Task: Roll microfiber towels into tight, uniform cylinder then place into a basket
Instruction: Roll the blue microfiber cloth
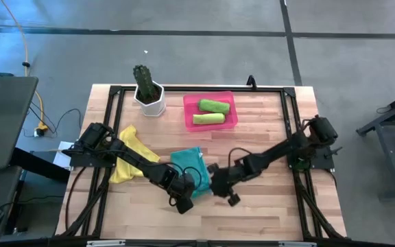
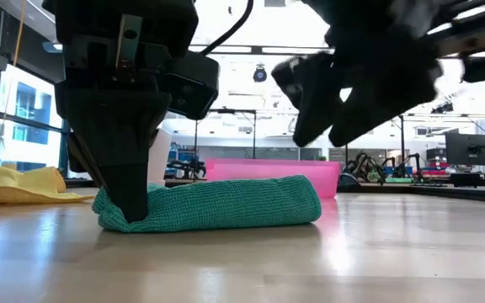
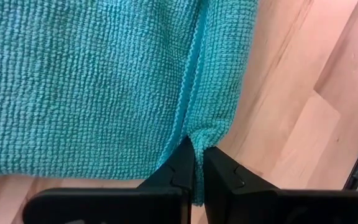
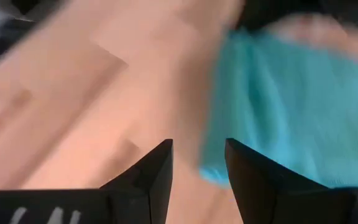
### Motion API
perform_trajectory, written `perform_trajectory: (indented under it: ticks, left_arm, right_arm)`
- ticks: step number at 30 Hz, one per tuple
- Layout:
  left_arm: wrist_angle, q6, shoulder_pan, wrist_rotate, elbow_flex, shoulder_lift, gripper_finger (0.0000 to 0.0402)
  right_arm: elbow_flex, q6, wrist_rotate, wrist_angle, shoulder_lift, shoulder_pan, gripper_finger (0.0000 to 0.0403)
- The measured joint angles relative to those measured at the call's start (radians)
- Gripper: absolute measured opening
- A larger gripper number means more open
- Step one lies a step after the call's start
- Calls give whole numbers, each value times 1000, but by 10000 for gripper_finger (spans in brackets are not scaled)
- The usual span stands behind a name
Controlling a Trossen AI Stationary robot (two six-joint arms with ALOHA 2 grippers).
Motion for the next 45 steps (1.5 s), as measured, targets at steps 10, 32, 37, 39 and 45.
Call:
perform_trajectory:
  ticks: [10,32,37,39,45]
  left_arm:
    - [0,-7,8,11,0,1,8]
    - [11,-16,10,12,0,2,8]
    - [12,14,11,14,0,2,8]
    - [12,41,11,24,-1,0,8]
    - [16,128,11,42,-1,-1,32]
  right_arm:
    - [-57,-33,148,258,74,72,141]
    - [-53,2,202,296,197,4,141]
    - [-52,50,205,296,218,4,137]
    - [-52,76,204,283,219,4,123]
    - [-50,207,189,246,220,3,26]
